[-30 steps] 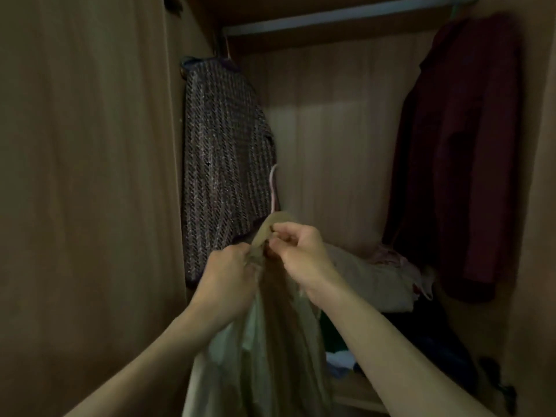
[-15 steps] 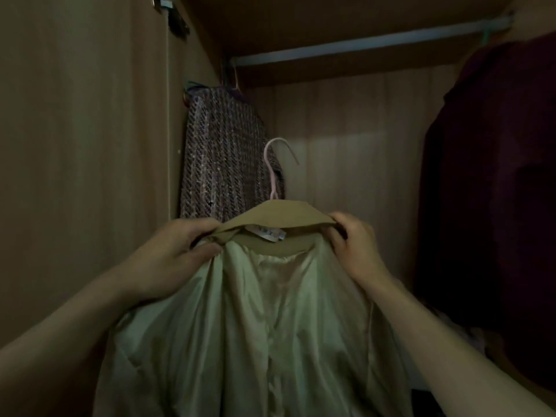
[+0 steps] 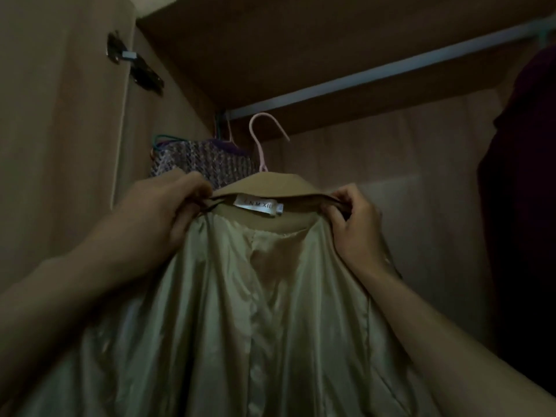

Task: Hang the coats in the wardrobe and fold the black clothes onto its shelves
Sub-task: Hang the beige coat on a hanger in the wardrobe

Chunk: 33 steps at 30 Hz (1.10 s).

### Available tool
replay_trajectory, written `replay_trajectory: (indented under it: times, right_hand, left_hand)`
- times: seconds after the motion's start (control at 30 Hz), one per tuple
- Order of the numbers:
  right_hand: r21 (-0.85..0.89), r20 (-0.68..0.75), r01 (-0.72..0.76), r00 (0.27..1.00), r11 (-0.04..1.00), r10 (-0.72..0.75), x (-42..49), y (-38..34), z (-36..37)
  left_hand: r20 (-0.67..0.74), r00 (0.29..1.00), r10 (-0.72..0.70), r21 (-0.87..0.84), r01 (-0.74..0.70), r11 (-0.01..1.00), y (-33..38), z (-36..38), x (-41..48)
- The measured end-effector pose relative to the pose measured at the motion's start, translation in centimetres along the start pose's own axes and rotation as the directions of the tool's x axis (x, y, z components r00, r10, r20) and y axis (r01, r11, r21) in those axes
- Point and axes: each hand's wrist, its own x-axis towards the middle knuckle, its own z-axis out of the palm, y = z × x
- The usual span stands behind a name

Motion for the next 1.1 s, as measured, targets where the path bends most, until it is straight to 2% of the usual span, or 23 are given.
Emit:
replay_trajectory:
  times: [0.27,0.53,0.67,0.87,0.97,1.1]
  right_hand:
    - [0.074,-0.066,0.105,0.993,0.992,-0.1,8.8,6.8,7.5]
    - [0.15,-0.131,0.179,0.978,0.972,-0.16,17.2,10.4,15.7]
    - [0.144,-0.121,0.145,0.984,0.979,-0.128,22.1,11.8,19.3]
    - [0.164,-0.109,0.086,0.992,0.983,-0.069,25.4,14.4,22.6]
    - [0.186,-0.045,0.023,0.999,0.982,-0.014,26.3,15.3,24.3]
    - [0.242,0.002,-0.08,0.997,0.967,0.082,25.0,17.6,26.9]
  left_hand:
    - [-0.082,0.995,-0.051,0.285,0.072,0.956,-3.0,5.0,6.9]
    - [-0.14,0.989,-0.049,0.409,0.103,0.907,-8.2,9.2,12.4]
    - [-0.14,0.987,-0.081,0.392,0.131,0.911,-11.5,11.0,16.6]
    - [-0.132,0.981,-0.139,0.421,0.182,0.889,-12.8,13.5,19.9]
    - [-0.085,0.974,-0.208,0.421,0.224,0.879,-13.7,14.4,21.0]
    - [0.02,0.977,-0.214,0.46,0.181,0.869,-14.0,16.3,20.7]
